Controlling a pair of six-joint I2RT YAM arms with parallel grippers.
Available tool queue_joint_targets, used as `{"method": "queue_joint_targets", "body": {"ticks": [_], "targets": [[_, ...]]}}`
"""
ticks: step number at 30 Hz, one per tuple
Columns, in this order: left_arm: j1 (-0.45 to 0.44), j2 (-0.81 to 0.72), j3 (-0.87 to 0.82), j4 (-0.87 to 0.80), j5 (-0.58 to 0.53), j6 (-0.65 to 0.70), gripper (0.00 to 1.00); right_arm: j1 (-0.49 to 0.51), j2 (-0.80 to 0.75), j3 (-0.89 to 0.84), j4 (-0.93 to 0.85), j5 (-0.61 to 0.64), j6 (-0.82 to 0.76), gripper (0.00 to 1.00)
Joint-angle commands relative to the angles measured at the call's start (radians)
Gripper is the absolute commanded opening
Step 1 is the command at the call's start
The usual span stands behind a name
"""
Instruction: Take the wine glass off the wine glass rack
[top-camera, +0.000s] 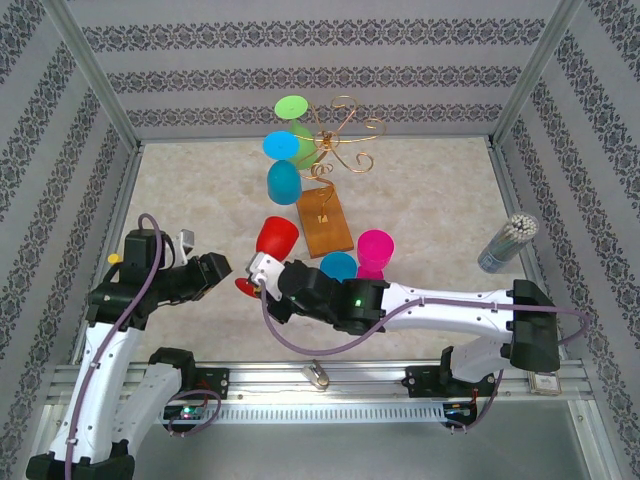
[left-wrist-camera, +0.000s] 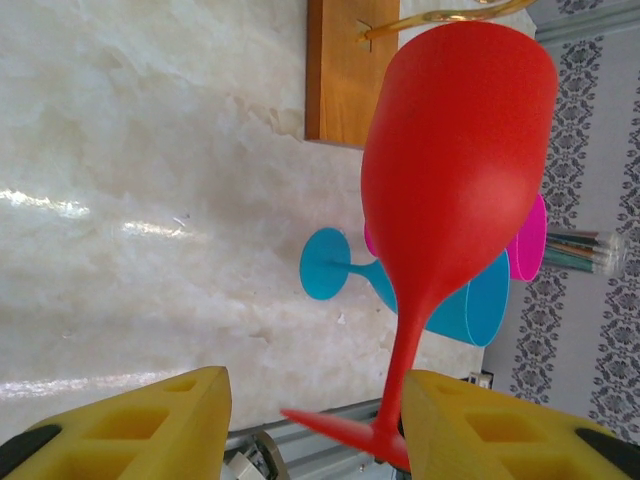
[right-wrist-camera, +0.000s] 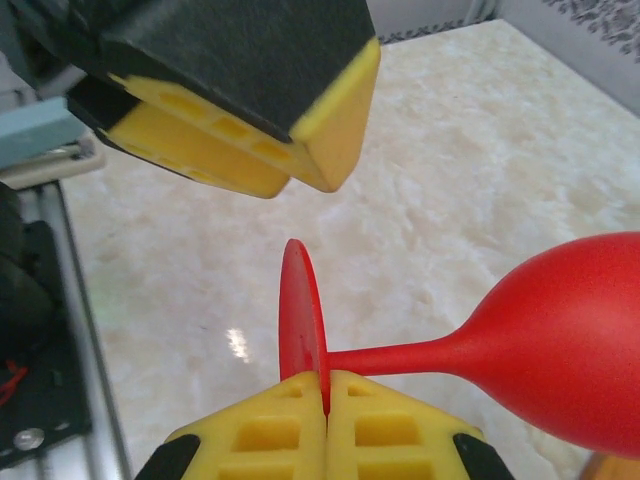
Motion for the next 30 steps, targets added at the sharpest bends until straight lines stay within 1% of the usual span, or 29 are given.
{"method": "queue_joint_targets", "body": {"ticks": [1, 6, 10, 13, 22, 30], "targets": [[0.013, 0.008, -0.011, -0.029, 0.052, 0.02, 0.5, 0.021, 0.016, -0.022, 0.074, 0.13, -0.076, 0.0], [0.014, 0.023, -0.029, -0.017, 0.105, 0.002, 0.54, 0.046, 0.039, -0.047, 0.124, 0.234, -0.129, 0.0], [0.013, 0.019, -0.062, 0.041, 0.168, -0.06, 0.55, 0.069, 0.066, -0.05, 0.151, 0.296, -0.162, 0.0], [0.013, 0.016, -0.074, 0.059, 0.175, -0.082, 0.56, 0.08, 0.093, -0.04, 0.155, 0.332, -0.181, 0.0], [0.013, 0.025, -0.093, 0.126, 0.204, -0.14, 0.55, 0.09, 0.132, -0.026, 0.181, 0.366, -0.215, 0.0], [0.013, 0.051, -0.105, 0.178, 0.215, -0.164, 0.52, 0.097, 0.135, -0.019, 0.204, 0.383, -0.234, 0.0]]}}
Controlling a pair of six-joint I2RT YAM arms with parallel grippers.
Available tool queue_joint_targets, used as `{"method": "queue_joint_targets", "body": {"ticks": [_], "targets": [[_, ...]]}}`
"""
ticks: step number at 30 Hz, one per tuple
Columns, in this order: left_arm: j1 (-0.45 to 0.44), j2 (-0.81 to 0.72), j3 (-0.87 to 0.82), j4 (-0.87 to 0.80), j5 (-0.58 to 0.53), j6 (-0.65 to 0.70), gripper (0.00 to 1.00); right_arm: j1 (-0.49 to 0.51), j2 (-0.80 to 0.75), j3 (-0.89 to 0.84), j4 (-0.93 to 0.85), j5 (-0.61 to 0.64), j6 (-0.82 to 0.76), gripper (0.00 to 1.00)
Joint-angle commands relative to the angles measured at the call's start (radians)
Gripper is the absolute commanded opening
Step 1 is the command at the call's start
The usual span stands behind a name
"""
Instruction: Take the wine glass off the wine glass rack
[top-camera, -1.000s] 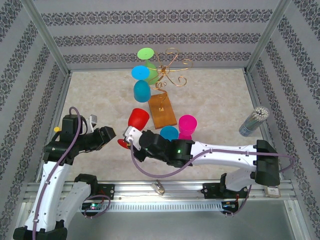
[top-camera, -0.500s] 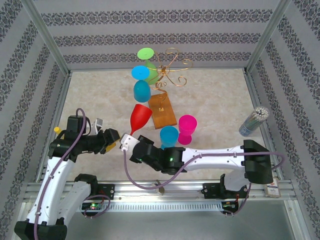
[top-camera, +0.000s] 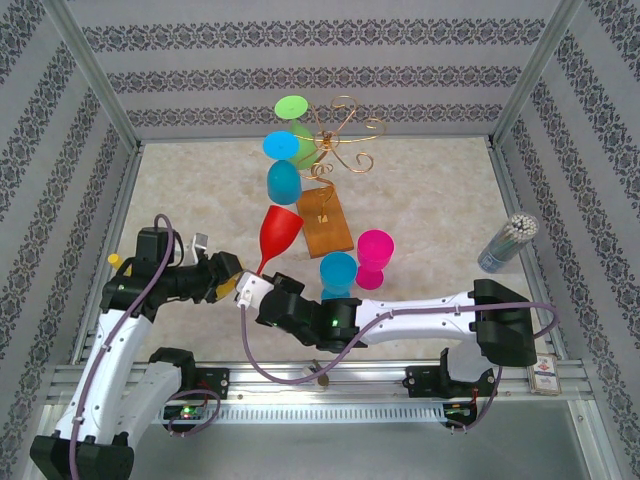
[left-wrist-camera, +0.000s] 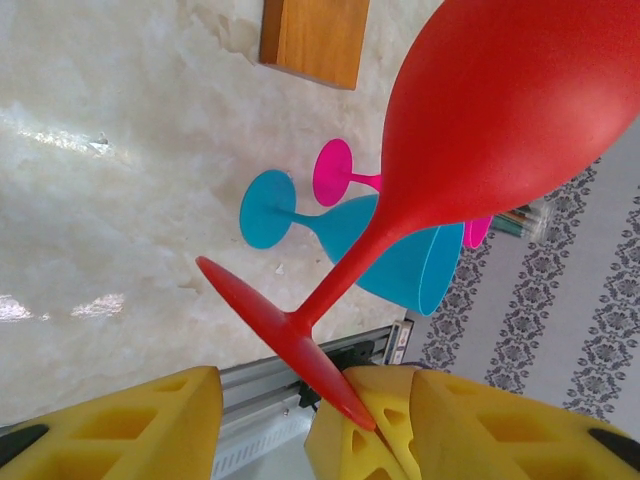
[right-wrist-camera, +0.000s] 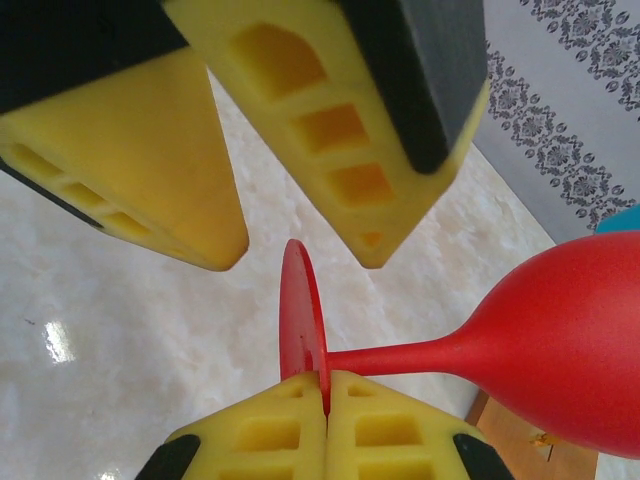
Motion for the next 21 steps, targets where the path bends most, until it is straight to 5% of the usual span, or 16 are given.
{"method": "queue_joint_targets", "body": {"ticks": [1, 21], "targets": [[0.013, 0.008, -0.012, 0.06, 0.025, -0.026, 0.52, 0.012, 0.006, 0.02, 0.038, 0.04, -0.021, 0.0], [0.012, 0.071, -0.032, 0.162, 0.047, -0.055, 0.37, 0.017, 0.036, 0.066, 0.065, 0.039, -0.068, 0.0]]}}
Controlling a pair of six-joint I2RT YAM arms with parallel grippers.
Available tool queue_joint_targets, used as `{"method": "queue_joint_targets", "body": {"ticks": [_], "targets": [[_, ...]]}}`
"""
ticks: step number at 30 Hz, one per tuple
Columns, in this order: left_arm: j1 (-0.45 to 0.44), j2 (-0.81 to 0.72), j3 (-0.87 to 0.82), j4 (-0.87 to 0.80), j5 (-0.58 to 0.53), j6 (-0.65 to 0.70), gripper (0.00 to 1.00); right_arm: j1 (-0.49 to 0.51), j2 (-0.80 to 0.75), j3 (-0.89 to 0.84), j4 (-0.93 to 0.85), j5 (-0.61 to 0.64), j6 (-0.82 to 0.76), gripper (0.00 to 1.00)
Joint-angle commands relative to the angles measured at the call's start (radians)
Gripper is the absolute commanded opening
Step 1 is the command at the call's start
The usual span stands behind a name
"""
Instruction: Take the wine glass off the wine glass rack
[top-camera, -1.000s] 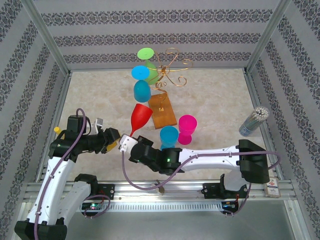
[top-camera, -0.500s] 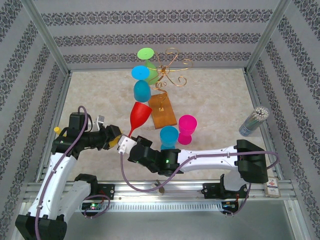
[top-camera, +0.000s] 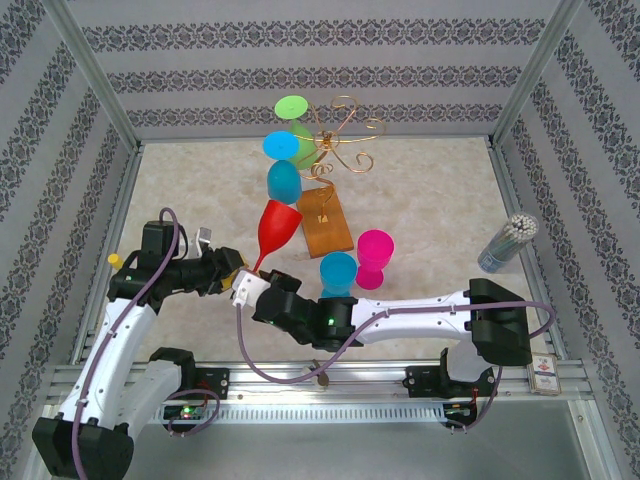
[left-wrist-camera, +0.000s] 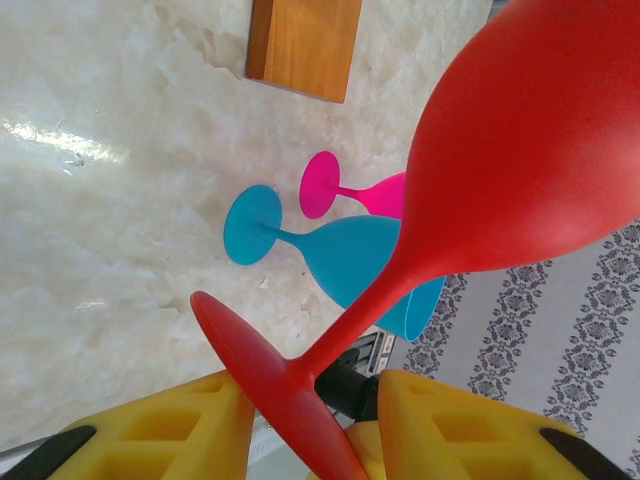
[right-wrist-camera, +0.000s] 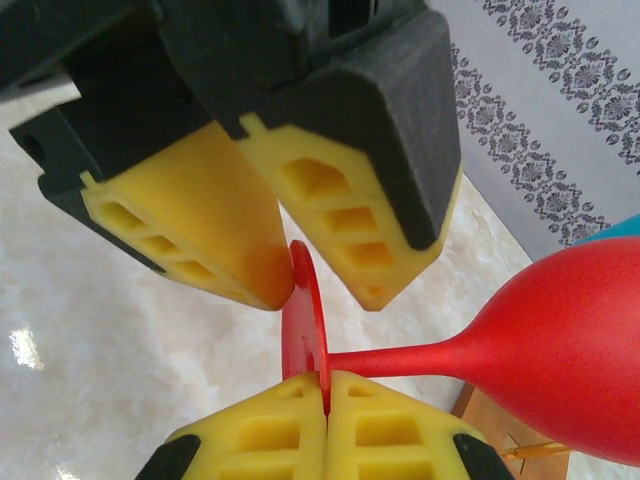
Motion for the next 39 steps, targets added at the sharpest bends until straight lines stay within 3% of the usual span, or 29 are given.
{"method": "queue_joint_targets", "body": {"ticks": [1, 9, 18, 25, 30, 39], "targets": [[0.012, 0.005, -0.015, 0.061, 0.027, -0.017, 0.37, 0.017, 0.013, 0.039, 0.042, 0.005, -0.02, 0.0], [0.012, 0.019, -0.023, 0.089, 0.029, -0.022, 0.25, 0.017, 0.031, 0.06, 0.042, -0.004, -0.03, 0.0], [0.012, 0.028, -0.027, 0.096, 0.035, -0.015, 0.0, 0.017, 0.029, 0.072, 0.036, -0.019, -0.008, 0.0], [0.012, 0.025, -0.029, 0.119, 0.034, -0.017, 0.0, 0.017, 0.012, 0.076, 0.019, -0.029, 0.011, 0.01], [0.012, 0.008, -0.038, 0.156, 0.034, -0.032, 0.0, 0.017, -0.012, 0.073, 0.004, -0.039, 0.033, 0.17], [0.012, -0.048, -0.076, 0.187, 0.034, -0.026, 0.0, 0.021, -0.118, 0.071, -0.091, -0.094, 0.164, 0.26]]}}
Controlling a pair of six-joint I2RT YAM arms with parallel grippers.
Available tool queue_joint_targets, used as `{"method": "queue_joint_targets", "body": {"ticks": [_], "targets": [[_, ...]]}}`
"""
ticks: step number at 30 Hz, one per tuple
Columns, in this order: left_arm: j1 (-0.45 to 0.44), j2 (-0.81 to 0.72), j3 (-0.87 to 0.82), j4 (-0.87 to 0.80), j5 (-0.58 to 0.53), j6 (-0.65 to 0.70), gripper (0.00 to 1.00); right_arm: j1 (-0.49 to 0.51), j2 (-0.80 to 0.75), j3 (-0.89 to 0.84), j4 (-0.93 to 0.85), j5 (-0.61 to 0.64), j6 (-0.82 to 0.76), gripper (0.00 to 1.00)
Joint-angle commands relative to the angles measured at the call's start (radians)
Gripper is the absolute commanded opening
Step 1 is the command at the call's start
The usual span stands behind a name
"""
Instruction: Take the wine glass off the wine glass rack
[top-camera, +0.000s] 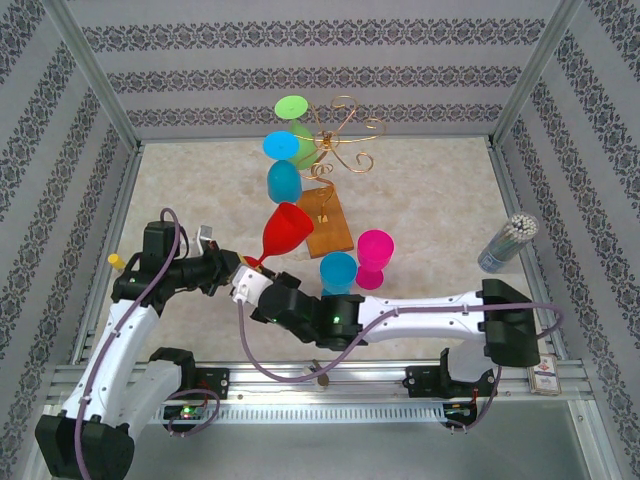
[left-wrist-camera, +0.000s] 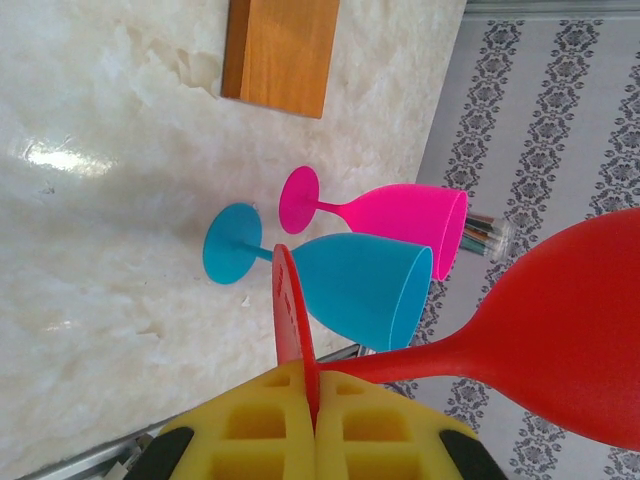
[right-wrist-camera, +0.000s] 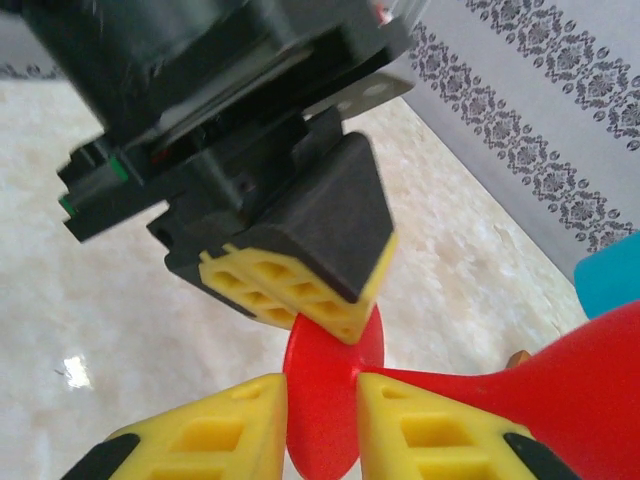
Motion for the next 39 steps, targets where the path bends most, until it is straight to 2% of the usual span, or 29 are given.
{"method": "queue_joint_targets", "body": {"ticks": [1, 6, 13, 17, 22, 31, 39], "targets": [[0.006, -0.04, -0.019, 0.057, 0.009, 0.021, 0.0, 0.015, -0.075, 0.038, -0.055, -0.049, 0.097, 0.27], [0.006, -0.082, -0.054, 0.08, 0.008, 0.02, 0.0, 0.01, -0.16, 0.066, -0.148, -0.113, 0.185, 0.31], [0.006, -0.127, -0.113, 0.168, 0.013, -0.005, 0.0, -0.069, -0.231, 0.153, -0.343, -0.264, 0.326, 0.39], [0.006, -0.146, -0.155, 0.251, 0.028, -0.036, 0.0, -0.114, -0.272, 0.178, -0.393, -0.327, 0.376, 0.52], [0.006, -0.173, -0.197, 0.318, 0.04, -0.063, 0.0, -0.202, -0.326, 0.191, -0.423, -0.437, 0.437, 0.61], [0.006, -0.216, -0.287, 0.477, 0.06, -0.139, 0.0, -0.385, -0.35, 0.188, -0.445, -0.669, 0.524, 0.64], [0.006, -0.218, -0.285, 0.438, 0.052, -0.106, 0.0, -0.429, -0.297, 0.23, -0.447, -0.745, 0.503, 0.64]]}}
